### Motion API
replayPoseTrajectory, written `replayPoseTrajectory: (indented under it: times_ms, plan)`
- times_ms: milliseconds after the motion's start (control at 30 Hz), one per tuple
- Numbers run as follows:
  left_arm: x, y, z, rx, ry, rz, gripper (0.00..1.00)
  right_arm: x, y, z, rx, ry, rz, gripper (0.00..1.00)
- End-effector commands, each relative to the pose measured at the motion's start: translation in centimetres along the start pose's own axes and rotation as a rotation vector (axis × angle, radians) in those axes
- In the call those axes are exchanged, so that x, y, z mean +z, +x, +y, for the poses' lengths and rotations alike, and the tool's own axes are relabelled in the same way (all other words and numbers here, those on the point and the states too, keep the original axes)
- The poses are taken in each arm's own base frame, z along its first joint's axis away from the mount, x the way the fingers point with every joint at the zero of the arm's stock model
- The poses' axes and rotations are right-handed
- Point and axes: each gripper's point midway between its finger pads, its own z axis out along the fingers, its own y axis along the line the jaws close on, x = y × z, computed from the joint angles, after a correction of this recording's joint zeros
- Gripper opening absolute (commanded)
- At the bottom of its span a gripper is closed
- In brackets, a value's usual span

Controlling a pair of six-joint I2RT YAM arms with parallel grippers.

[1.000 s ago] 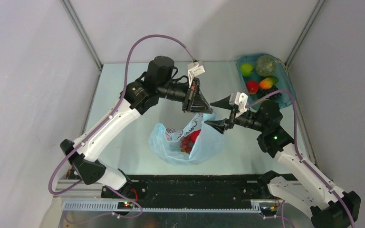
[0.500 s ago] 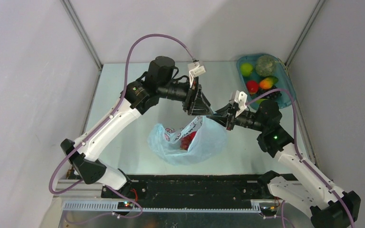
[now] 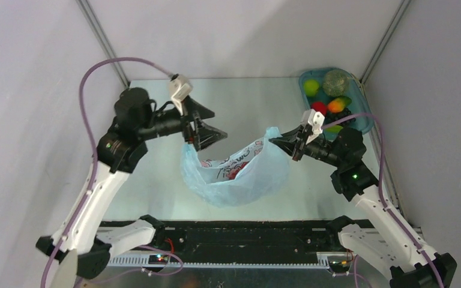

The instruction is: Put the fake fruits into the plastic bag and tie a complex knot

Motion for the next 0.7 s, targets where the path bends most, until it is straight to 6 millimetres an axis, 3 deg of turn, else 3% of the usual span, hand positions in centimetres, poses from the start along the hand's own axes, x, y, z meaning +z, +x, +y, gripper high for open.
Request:
replayPoseTrajectory:
  times_ms: [0,133,267,667]
  plan:
    - [-2.8,0.8,0.5,0.046,-0.067,-0.042,0.99,-0.2,-1.1,-0.9,-0.002,0.028,-0.032,0.0]
    - [-6.0,1.8,1.7,0.074,-0.211,-0.103,0.99,-0.5,-1.1,-1.3,0.002,0.038,-0.032,0.0]
    - [-8.0,3.2,3.3,0.035,-0.308,-0.138,0.99,-0.7,-1.0,-1.7,0.006,0.046,-0.031,0.0]
    - [-8.8,6.6,0.7,-0.017,-0.197,-0.195,0.99,-0.9,-0.9,-2.3,0.011,0.06,-0.027,0.0]
